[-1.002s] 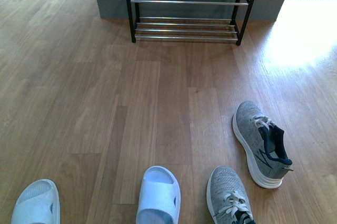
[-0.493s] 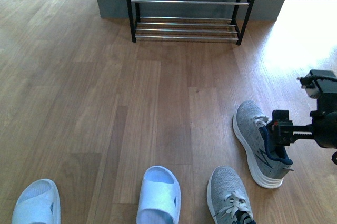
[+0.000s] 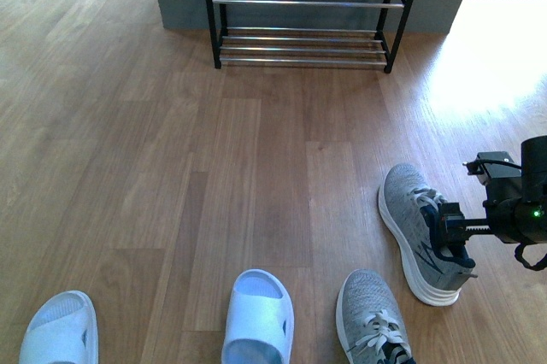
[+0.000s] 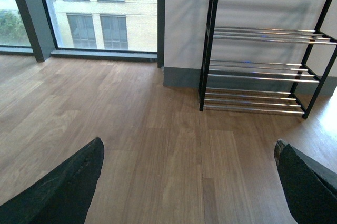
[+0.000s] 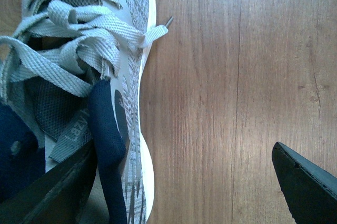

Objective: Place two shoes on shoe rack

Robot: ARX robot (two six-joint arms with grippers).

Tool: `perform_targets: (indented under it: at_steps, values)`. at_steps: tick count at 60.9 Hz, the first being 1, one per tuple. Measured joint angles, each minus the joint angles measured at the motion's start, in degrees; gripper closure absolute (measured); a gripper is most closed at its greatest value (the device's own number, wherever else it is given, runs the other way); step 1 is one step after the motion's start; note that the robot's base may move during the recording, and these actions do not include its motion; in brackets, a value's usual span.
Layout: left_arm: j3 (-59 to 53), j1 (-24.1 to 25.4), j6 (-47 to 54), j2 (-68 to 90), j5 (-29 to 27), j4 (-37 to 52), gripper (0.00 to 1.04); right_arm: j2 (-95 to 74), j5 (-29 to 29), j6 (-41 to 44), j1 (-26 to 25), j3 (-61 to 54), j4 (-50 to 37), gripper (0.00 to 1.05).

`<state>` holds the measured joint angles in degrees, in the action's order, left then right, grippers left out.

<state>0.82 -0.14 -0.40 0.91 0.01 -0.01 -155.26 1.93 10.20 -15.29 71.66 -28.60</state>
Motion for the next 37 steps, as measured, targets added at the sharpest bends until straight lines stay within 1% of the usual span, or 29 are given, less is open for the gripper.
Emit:
perform_targets:
  at_steps: [6, 18, 21, 28, 30, 37]
  values:
    - [0.0, 0.0, 0.0, 0.0, 0.0, 0.0, 0.09, -0.68, -2.43, 1.49, 0.0, 0.35, 0.59, 0.09]
    - [0.0, 0.0, 0.0, 0.0, 0.0, 0.0, 0.09, -3.63, -4.17, 1.51, -0.02, 2.91, 1.75, 0.09]
    - [0.0, 0.0, 0.0, 0.0, 0.0, 0.0, 0.09, -4.35, -4.42, 1.09, -0.02, 3.26, 1.75, 0.15]
    - [0.0, 0.0, 0.0, 0.0, 0.02, 0.0, 0.09, -5.33, -4.57, -0.5, -0.09, 3.87, 0.72, 0.34]
    - [0.0, 0.02, 0.0, 0.0, 0.0, 0.0, 0.09, -5.42, -4.61, -0.72, -0.07, 3.91, 0.48, 0.37]
    - [0.0, 0.0, 0.0, 0.0, 0.0, 0.0, 0.09, -5.55, -5.53, -2.29, 0.17, 3.65, -0.79, 0.57]
